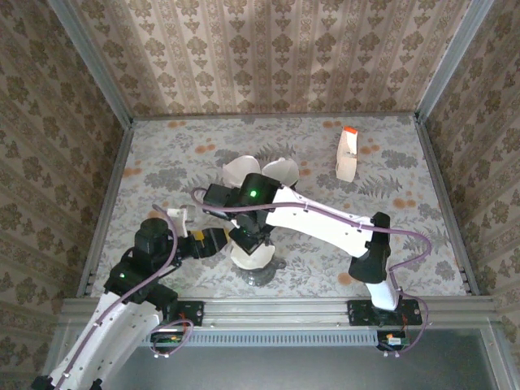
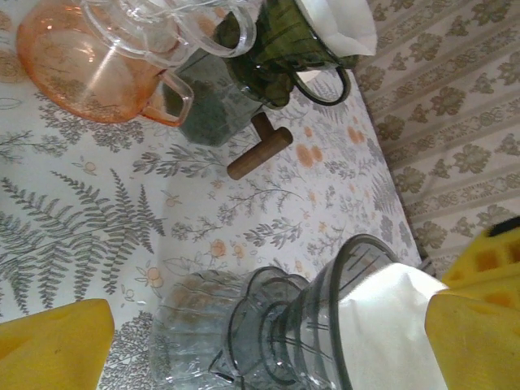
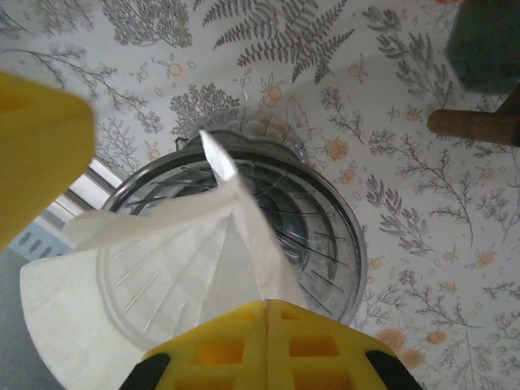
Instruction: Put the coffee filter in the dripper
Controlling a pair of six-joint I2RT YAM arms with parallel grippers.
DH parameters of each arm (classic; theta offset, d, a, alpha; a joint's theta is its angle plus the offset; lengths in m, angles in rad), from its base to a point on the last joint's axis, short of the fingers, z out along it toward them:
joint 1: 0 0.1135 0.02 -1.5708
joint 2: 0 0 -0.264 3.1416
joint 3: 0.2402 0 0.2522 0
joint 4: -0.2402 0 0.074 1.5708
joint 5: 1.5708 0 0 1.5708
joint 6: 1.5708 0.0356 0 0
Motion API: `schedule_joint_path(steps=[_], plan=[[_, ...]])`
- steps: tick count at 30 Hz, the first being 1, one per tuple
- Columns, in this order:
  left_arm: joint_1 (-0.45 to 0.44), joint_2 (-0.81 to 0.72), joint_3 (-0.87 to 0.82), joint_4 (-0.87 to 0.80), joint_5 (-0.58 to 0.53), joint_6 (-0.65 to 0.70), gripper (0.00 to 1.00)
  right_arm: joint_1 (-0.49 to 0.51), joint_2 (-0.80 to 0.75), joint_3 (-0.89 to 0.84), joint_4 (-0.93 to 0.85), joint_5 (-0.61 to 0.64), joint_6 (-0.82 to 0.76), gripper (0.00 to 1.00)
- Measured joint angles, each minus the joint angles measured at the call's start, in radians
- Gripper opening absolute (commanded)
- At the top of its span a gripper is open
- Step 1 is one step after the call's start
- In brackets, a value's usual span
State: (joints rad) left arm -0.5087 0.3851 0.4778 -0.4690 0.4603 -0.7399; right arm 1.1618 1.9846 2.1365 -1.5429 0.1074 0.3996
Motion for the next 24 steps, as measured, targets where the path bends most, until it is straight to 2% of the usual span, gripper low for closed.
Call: schedule_joint_path(steps=[5, 11, 21, 24], plan=[[0.000, -0.001, -0.008, 0.009, 0.051, 0.000, 0.94, 0.000, -0.003, -0.085, 0.047, 0.002, 0.000, 0.00], [-0.008, -0.005, -0.006, -0.015, 0.099, 0.018, 0.94, 0.000, -0.025, -0.114, 0.085, 0.010, 0.001, 0.00], [-0.129, -0.008, -0.003, -0.070, 0.092, 0.038, 0.93, 0.000, -0.073, -0.138, 0.131, 0.021, 0.003, 0.00], [-0.157, -0.008, -0.002, -0.070, 0.084, 0.038, 0.88, 0.000, -0.074, -0.150, 0.137, 0.021, 0.005, 0.00]])
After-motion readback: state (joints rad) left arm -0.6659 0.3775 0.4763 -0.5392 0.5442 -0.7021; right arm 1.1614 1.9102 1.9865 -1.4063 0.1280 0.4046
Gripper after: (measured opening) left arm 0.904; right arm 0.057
